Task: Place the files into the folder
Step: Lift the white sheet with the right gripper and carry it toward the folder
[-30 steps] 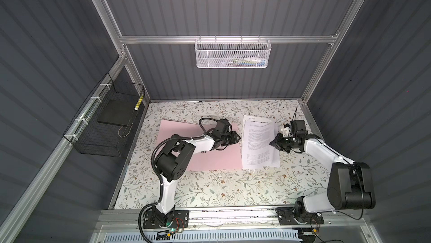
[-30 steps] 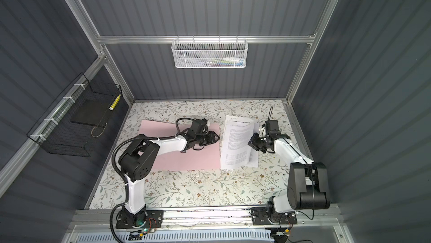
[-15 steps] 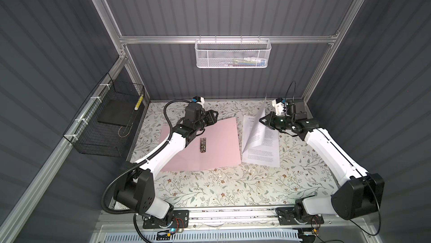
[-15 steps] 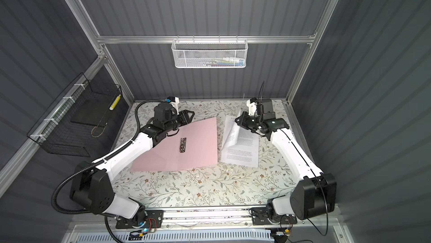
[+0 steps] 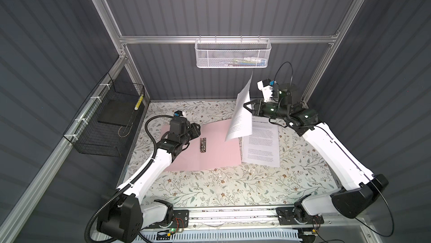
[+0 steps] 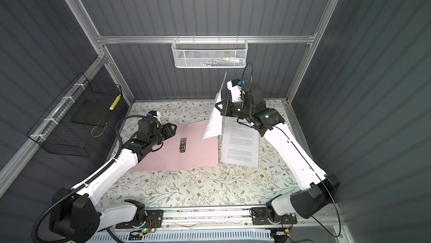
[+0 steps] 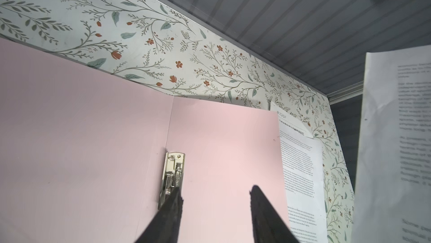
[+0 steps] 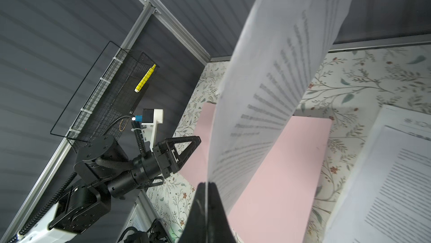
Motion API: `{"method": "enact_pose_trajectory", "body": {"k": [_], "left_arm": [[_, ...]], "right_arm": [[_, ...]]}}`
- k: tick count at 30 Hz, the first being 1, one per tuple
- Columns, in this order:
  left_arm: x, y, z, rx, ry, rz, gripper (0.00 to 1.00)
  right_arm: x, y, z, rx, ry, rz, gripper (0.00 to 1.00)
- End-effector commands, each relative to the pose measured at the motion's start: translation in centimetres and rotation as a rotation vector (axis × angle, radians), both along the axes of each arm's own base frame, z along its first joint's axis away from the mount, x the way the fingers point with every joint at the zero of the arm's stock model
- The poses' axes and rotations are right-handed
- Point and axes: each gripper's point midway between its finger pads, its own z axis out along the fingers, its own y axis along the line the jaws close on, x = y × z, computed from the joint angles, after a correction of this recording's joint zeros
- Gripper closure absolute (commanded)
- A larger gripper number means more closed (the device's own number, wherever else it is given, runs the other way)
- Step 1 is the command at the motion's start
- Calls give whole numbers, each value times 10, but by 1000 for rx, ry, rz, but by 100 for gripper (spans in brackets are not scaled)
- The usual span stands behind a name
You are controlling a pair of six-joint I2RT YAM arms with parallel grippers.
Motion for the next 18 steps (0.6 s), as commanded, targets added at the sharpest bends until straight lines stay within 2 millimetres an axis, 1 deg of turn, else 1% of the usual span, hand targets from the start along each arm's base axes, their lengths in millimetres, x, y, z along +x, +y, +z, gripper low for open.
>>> {"method": "enact_pose_trajectory", "body": {"k": [1, 4, 6, 9, 11, 13, 17, 18], "left_arm": [[-8, 14, -3, 30, 8, 16, 48], [-10, 22, 2, 23, -2, 24, 41], [-11, 25, 4, 17, -1, 21, 38], [-12, 30, 5, 22, 0, 27, 37], [-13, 34, 5, 22, 5, 30, 37], [-14, 37, 3, 24, 12, 32, 37], [-15, 40, -2, 22, 22, 37, 37], [-16, 40, -3, 20, 23, 36, 37]], "right_arm": [[7, 33, -3, 32, -9, 75, 100], [12, 62, -19, 55, 10, 145, 100], [14, 81, -30, 77, 20, 190, 100], [20, 102, -54, 94, 51, 238, 100], [24, 110, -75, 105, 68, 247, 100], [30, 116, -101, 106, 108, 247, 100], [41, 125, -171, 78, 210, 218, 100], [43, 127, -185, 71, 224, 215, 100]]}}
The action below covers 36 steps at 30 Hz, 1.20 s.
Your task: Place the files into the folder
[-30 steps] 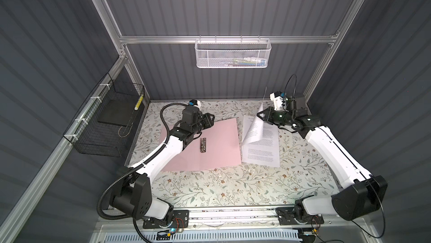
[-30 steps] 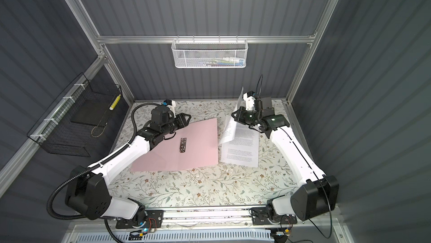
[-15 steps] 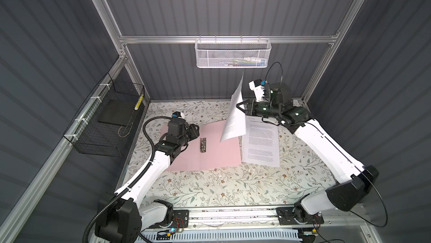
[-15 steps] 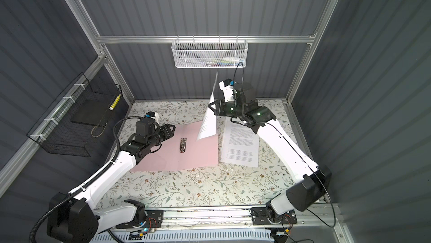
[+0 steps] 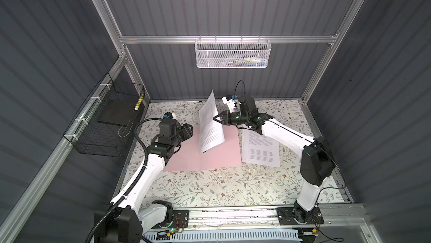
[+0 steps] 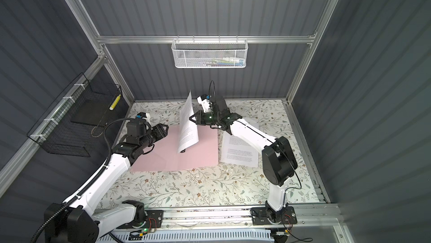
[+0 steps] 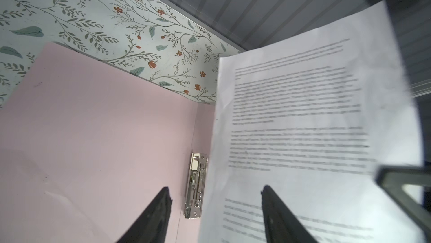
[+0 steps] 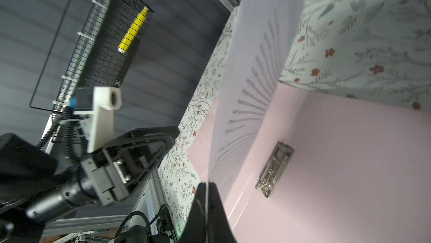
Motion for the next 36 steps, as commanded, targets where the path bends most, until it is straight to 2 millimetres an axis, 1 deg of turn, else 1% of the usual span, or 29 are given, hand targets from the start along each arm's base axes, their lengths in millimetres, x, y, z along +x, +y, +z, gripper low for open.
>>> {"method": "enact_pose_trajectory", "body": {"k": [1, 2, 4, 7, 11, 14, 17, 20, 23, 28, 36], "left_arm": [[-8, -1, -9, 5, 20, -28, 37], [-9, -1, -11, 2, 24, -24, 37], [-11, 0, -14, -4, 29, -21, 37], [-14, 3, -17, -2, 25, -4, 37], [-20, 8, -22, 6, 42, 12, 38], [-25, 11, -26, 4, 45, 27, 38], [-28, 13, -31, 13, 55, 35, 38], [-29, 14, -34, 20, 58, 39, 38], [-28, 15, -35, 24, 61, 39, 38], [-25, 15, -38, 31, 64, 46, 39], [-28, 17, -47, 21, 80, 64, 39]], "right_arm": [[8, 9, -45, -2, 41, -13, 100], [9, 10, -60, -27, 65, -23, 100], [9, 11, -80, -57, 82, -36, 100], [3, 17, -92, -86, 71, -41, 100], [-8, 28, -93, -89, 35, -47, 100], [-12, 35, -101, -102, 52, -64, 100], [-11, 39, -110, -130, 68, -81, 100], [-7, 42, -111, -133, 76, -93, 100], [-5, 46, -109, -126, 76, -99, 100], [0, 51, -115, -122, 112, -127, 100], [-4, 74, -129, -111, 160, -128, 100]]}}
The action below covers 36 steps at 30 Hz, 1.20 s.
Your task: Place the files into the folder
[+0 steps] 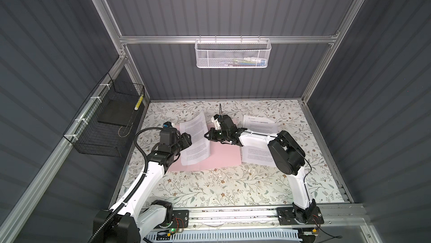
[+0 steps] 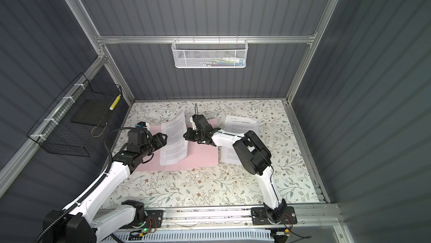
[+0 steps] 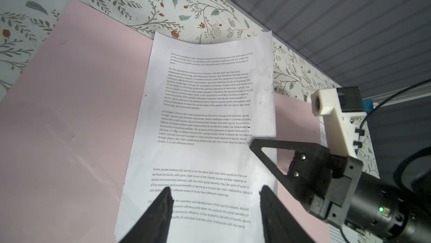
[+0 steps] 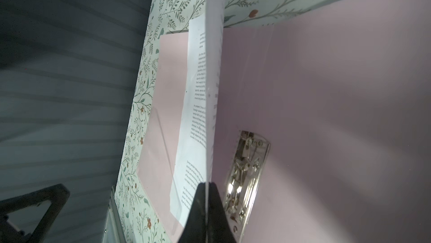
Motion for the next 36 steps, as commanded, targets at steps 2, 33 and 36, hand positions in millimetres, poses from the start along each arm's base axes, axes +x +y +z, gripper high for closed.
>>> {"method": "enact_pose_trajectory", "body": {"k": [2, 33, 36], "left_arm": [[-3, 6, -8, -6, 11, 33, 39], [-12, 18, -16, 11, 24, 95, 40], [-9, 17, -11, 16, 12, 88, 40]], "right_arm": [[5, 12, 5, 3, -13, -52, 100], [6, 39, -19, -71, 14, -45, 52], [20, 19, -15, -124, 0, -75, 44]]}}
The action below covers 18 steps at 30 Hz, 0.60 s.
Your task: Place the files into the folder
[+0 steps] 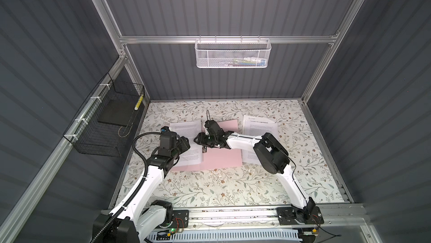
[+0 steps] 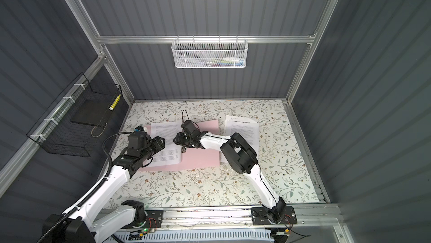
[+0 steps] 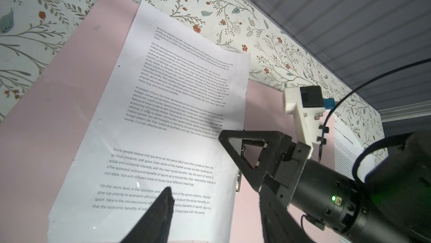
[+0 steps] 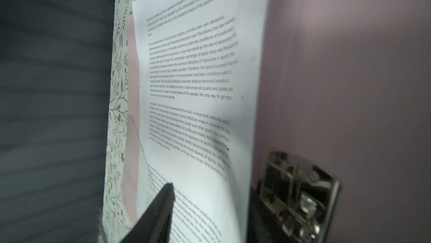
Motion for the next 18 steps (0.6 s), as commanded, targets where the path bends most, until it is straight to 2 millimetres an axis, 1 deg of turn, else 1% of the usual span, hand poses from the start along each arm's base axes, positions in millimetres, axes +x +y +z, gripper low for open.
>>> {"method": "enact_pose_trajectory", "body": {"k": [1, 4, 6, 8, 9, 13, 15, 16, 18], "left_arm": [[3, 3, 5, 8, -13, 13, 40], [8, 1, 8, 10, -24, 2, 40], [11, 0, 8, 12, -26, -3, 40], [13, -1, 9, 11, -30, -6, 40], [14, -1, 10, 14, -33, -6, 40], [15, 2, 10, 34, -34, -1, 40], [15, 3, 11, 41, -36, 2, 40], [15, 3, 11, 43, -37, 2, 40], [15, 5, 13, 51, -39, 10, 40]], "right_arm": [[26, -31, 26, -68, -73, -43, 43], [43, -47, 39, -91, -124, -62, 42], [50, -50, 46, -77, -129, -55, 44], [56, -50, 48, -61, -123, -46, 47], [60, -49, 48, -58, -115, -42, 49], [66, -34, 43, -48, -83, 18, 55], [70, -28, 39, -42, -75, 34, 55], [67, -21, 39, -21, -62, 68, 55], [69, -19, 34, -45, -52, 79, 55]]}}
